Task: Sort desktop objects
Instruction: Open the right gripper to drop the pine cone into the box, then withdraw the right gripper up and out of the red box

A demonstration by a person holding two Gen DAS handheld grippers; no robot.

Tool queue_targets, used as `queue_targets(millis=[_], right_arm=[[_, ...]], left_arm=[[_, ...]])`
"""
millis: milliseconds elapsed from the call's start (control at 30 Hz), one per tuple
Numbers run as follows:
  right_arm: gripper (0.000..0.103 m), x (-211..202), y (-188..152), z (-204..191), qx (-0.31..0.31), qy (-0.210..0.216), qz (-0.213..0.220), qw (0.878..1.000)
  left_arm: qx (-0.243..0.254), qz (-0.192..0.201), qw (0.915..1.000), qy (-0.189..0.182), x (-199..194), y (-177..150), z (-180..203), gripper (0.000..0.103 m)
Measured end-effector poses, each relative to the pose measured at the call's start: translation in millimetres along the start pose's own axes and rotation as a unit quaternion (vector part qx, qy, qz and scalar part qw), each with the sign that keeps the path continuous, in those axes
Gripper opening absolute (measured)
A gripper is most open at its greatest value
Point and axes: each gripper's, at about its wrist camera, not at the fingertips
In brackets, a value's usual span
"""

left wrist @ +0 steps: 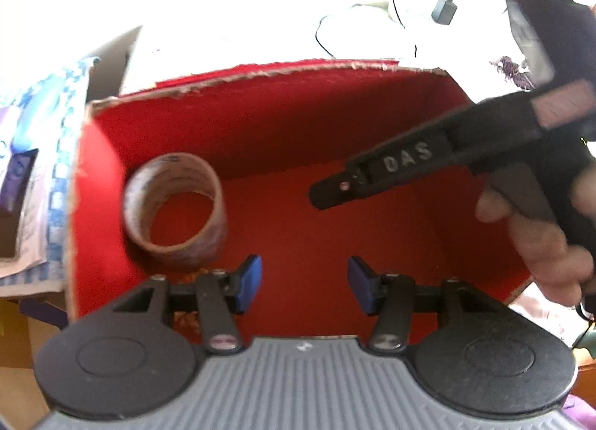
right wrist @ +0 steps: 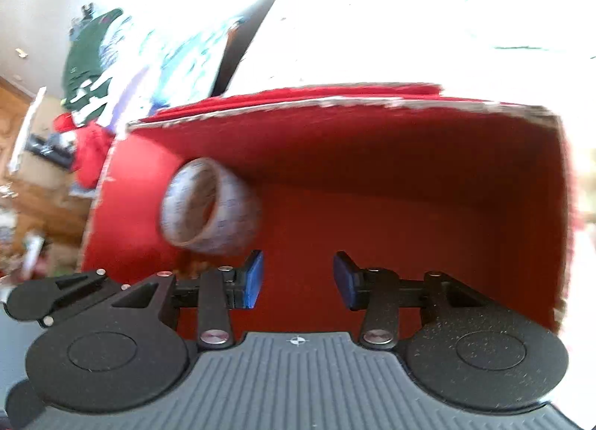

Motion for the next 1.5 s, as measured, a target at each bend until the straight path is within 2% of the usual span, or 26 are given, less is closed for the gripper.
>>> queue_targets(millis=[200, 267, 433, 667, 800, 1500], right_arm=[[0.045, -6.9, -10.3, 9.8, 0.008, -0.019, 0.040, 0.999], [0.045, -3.7, -10.5, 2.6, -0.003, -0.027, 0.043, 0.999], [0.041, -10.5, -11.8, 5.8, -0.020, -0.046, 0.050, 0.997], [0.041, -11.8, -12.9, 12.8, 0.014, -0.041, 0.062, 0.997], [0.041, -12.5, -13.5, 12.5, 0.018, -0.042, 0.065, 0.997], [0.041, -13.4, -14.7, 11.8, 0.019, -0.039, 0.082, 0.996]], left_arm=[[-0.007, -0.058, 0.9981, 0.019, 31.9, 7.0, 3.5, 0.052], [-0.011, -0.059, 0.9978, 0.027, 32.9, 8.6, 2.8, 0.057], [-0.020, -0.071, 0.9956, 0.058, 35.8, 10.1, -0.9, 0.057], [-0.020, -0.084, 0.9929, 0.081, 39.5, 13.2, -3.5, 0.059], [-0.013, -0.083, 0.9912, 0.103, 39.8, 14.0, -8.9, 0.060], [-0.024, -0.050, 0.9916, 0.117, 32.4, 12.2, -11.4, 0.070]])
Point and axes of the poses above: each gripper's, at about its wrist camera, not at the fingertips, and x roughly the way its jaws point, z to its right, y to its top, and after that the axes turned 5 degrees about y, right-handed
